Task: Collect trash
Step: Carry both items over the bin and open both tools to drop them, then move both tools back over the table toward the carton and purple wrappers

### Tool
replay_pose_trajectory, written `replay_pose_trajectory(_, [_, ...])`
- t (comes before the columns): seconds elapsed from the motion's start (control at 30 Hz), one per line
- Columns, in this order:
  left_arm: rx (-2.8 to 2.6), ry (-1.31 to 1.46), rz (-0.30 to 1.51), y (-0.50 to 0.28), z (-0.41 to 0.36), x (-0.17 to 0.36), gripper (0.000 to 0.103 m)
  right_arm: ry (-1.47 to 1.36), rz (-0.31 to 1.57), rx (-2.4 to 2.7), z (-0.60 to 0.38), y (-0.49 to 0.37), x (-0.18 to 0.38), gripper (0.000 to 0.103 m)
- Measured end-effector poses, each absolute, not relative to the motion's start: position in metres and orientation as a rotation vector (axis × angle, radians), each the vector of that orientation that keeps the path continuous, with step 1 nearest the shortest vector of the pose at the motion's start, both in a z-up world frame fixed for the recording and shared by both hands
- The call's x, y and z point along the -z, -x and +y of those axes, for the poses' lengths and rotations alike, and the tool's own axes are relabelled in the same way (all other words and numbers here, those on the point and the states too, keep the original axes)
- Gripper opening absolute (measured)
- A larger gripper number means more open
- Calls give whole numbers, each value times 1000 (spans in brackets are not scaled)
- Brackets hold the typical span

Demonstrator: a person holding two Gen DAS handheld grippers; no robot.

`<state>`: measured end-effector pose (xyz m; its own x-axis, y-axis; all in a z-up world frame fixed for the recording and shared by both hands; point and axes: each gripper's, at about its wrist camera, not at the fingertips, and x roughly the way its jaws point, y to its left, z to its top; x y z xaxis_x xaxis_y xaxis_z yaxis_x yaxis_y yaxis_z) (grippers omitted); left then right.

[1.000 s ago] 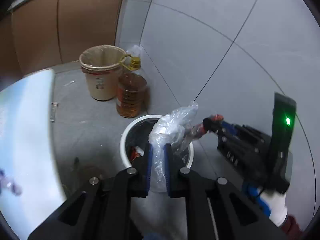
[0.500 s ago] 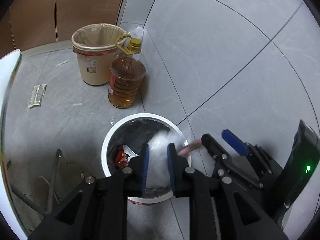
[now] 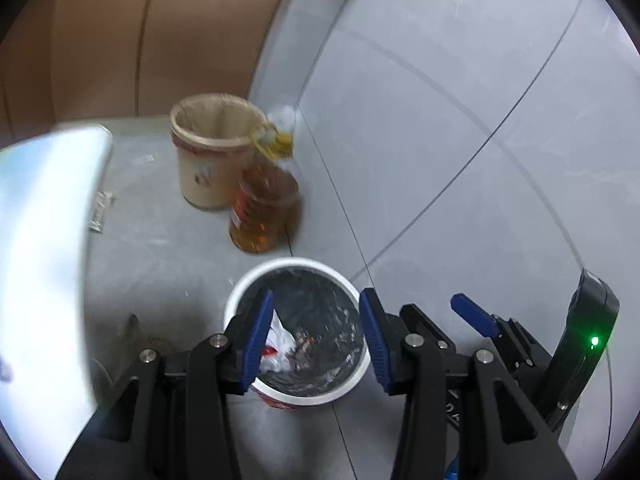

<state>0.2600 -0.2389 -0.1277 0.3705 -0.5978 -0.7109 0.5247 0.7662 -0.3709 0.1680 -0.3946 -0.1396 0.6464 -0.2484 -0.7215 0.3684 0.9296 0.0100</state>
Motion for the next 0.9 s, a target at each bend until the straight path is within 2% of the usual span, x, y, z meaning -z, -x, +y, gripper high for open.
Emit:
replay_pose_trajectory(0.17, [678, 66, 855, -230, -198, 95, 43, -151, 717, 321, -368, -148, 97, 81])
replay_pose_trajectory(0.57, [500, 59, 638, -140, -81, 14, 43, -65, 462, 192, -282, -76, -34, 92])
replay_pose_trajectory(0.67, [450, 74, 590, -117, -51, -2, 51, -38, 401, 168, -261, -54, -60, 95])
replay_pose_trajectory(0.9, [344, 68, 469, -60, 15, -36, 54, 1, 290, 111, -216, -6, -105, 98])
